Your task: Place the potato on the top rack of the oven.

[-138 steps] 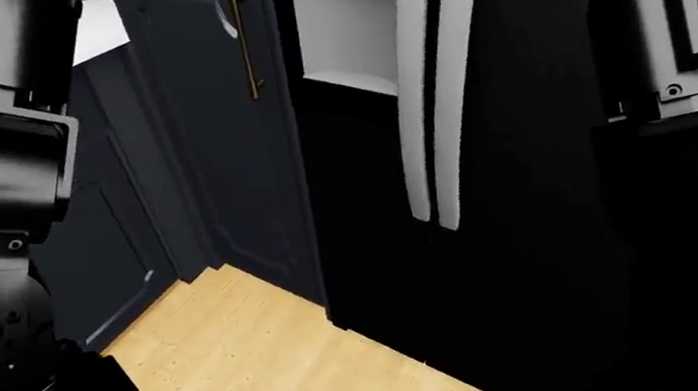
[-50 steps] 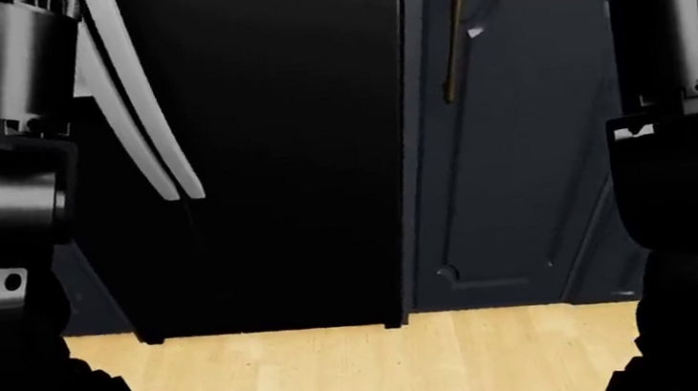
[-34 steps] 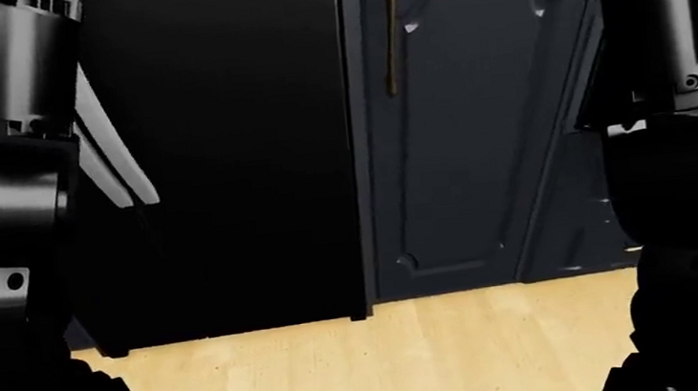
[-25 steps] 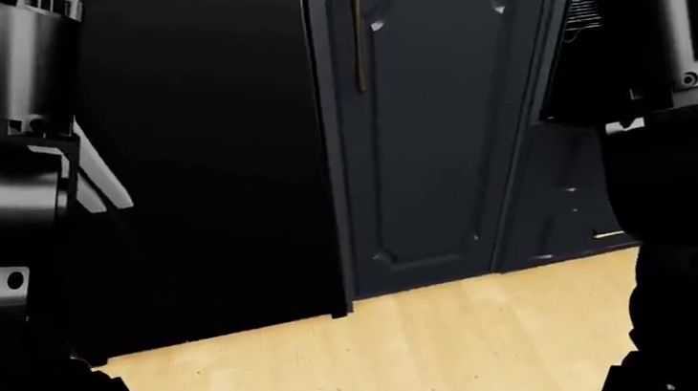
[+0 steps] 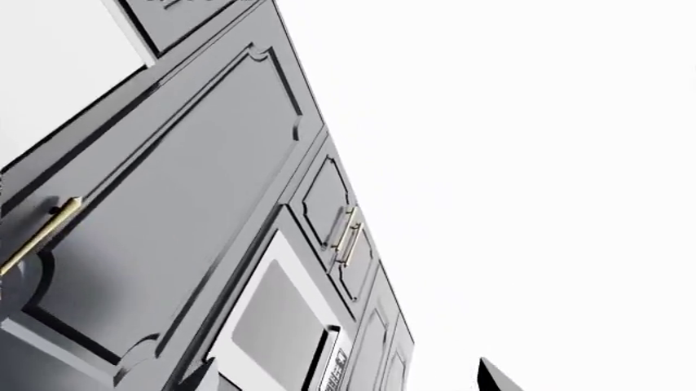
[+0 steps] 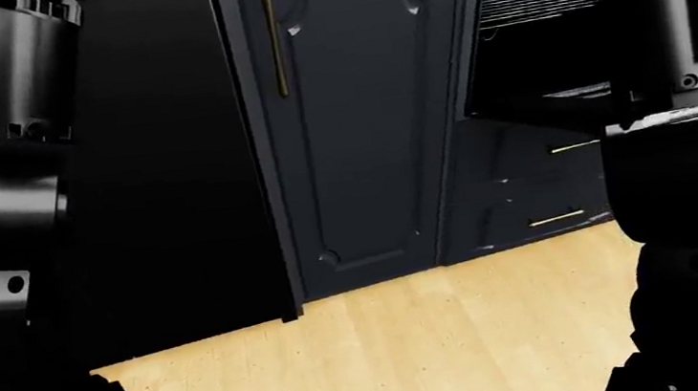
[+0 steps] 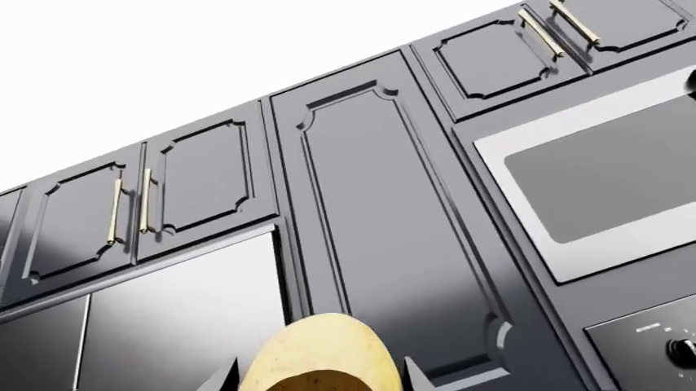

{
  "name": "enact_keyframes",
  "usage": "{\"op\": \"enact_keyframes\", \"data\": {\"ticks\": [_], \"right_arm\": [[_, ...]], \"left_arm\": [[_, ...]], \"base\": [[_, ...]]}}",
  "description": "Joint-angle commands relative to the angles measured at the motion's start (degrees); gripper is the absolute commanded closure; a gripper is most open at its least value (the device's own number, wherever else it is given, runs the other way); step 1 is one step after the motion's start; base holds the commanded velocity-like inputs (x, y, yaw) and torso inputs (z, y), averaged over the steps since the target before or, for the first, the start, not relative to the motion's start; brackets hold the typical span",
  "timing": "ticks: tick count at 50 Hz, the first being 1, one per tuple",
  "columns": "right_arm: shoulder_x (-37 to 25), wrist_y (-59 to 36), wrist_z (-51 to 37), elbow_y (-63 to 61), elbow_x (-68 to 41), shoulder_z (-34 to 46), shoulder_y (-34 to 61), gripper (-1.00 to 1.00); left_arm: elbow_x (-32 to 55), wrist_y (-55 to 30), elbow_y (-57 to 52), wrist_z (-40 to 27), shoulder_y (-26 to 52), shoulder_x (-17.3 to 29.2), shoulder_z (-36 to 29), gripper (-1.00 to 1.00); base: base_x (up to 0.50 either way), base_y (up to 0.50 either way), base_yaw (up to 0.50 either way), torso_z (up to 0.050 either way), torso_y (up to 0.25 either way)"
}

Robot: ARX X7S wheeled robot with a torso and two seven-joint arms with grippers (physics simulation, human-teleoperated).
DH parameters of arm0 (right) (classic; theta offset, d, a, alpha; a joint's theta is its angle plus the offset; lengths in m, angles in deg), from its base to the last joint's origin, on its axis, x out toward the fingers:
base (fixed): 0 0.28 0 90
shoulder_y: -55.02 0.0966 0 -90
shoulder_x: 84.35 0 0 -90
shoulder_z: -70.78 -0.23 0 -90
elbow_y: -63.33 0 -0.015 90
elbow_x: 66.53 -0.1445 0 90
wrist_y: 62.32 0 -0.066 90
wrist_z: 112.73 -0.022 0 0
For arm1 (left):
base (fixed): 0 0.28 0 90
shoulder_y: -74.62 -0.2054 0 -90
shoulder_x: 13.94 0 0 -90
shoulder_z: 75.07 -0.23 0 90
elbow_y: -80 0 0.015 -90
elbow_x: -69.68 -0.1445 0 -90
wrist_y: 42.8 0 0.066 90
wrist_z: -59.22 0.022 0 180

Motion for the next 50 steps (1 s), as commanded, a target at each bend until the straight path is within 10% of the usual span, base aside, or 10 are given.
{"op": "enact_keyframes", "data": {"ticks": [1, 23, 50], "right_arm": [[-0.28, 0.02, -0.27, -0.09, 0.55, 0.06, 0.11, 1.0], [-1.08, 0.04, -0.82, 0.5, -0.16, 0.72, 0.86, 1.0], [-10.27, -14.38, -5.14, -5.7, -7.83, 2.49, 16.14, 1.0]], "left_arm": [[0.36, 0.43, -0.38, -0.27, -0.23, 0.33, -0.28, -1.0], [1.07, 1.15, 0.39, -0.13, 0.34, 0.73, -1.11, -1.0], [1.27, 2.32, -0.88, -1.02, -0.13, 1.7, -1.46, -1.0]], "base": [[-0.49, 0.11, 0.0, 0.0, 0.0], [-0.49, 0.1, 0.0, 0.0, 0.0], [-0.39, -0.39, 0.0, 0.0, 0.0]]}}
